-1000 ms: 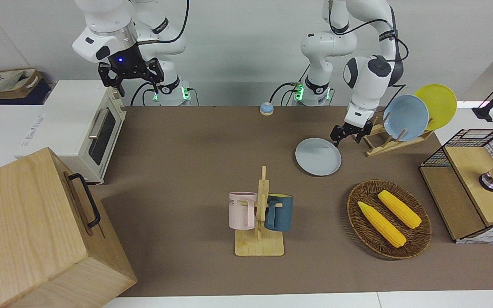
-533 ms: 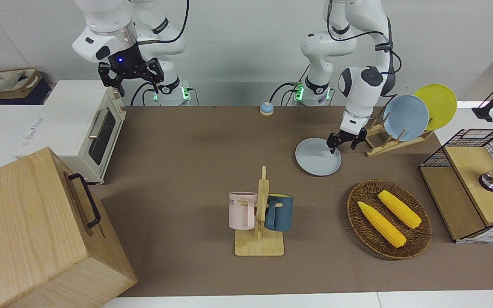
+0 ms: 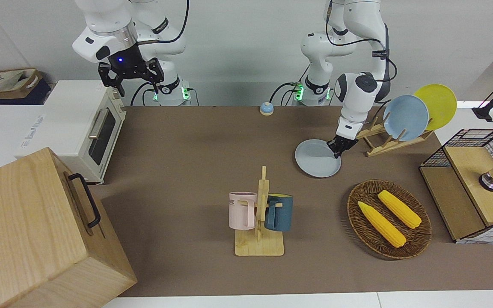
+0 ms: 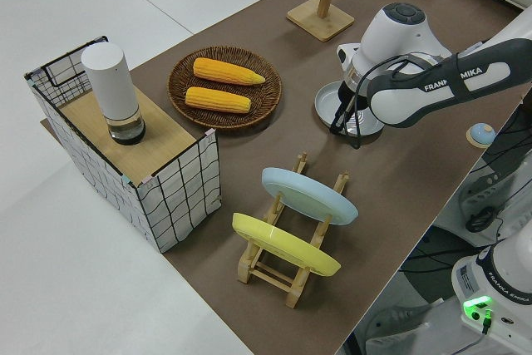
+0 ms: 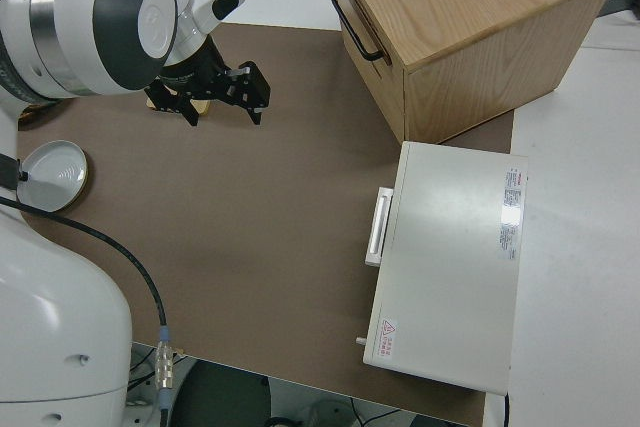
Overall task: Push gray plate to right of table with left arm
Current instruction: 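Push the gray plate with the left gripper away from the basket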
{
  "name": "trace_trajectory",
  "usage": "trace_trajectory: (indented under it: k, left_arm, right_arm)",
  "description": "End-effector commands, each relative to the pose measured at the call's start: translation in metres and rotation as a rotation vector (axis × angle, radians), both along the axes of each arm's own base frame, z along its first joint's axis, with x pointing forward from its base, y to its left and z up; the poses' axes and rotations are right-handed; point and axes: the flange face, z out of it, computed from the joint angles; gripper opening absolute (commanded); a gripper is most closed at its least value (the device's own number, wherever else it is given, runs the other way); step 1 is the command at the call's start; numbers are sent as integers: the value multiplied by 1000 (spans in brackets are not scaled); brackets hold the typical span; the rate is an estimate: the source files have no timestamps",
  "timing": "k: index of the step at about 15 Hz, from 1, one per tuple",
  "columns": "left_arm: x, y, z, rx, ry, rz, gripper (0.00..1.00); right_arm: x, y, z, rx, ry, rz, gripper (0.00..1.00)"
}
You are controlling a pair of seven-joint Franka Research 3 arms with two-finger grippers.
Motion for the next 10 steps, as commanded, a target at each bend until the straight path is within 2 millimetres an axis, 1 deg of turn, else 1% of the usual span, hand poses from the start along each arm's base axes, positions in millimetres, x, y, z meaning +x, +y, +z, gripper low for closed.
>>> trace_trajectory:
  k: [1, 8, 9, 10]
  left_arm:
    - [-2, -2, -6, -6, 2, 19, 0]
    - [-3, -2, -7, -4, 2, 18, 0]
    - [-3, -3, -7, 1, 1, 22, 0]
    - [-4, -11, -8, 8, 2, 22, 0]
  right_arm:
    - [-3, -2, 4, 2, 4, -17, 983]
    - [-3, -1, 4, 4, 5, -15, 983]
    - [-3, -2, 4, 4, 5, -17, 983]
    - [-3, -2, 4, 2, 4, -17, 983]
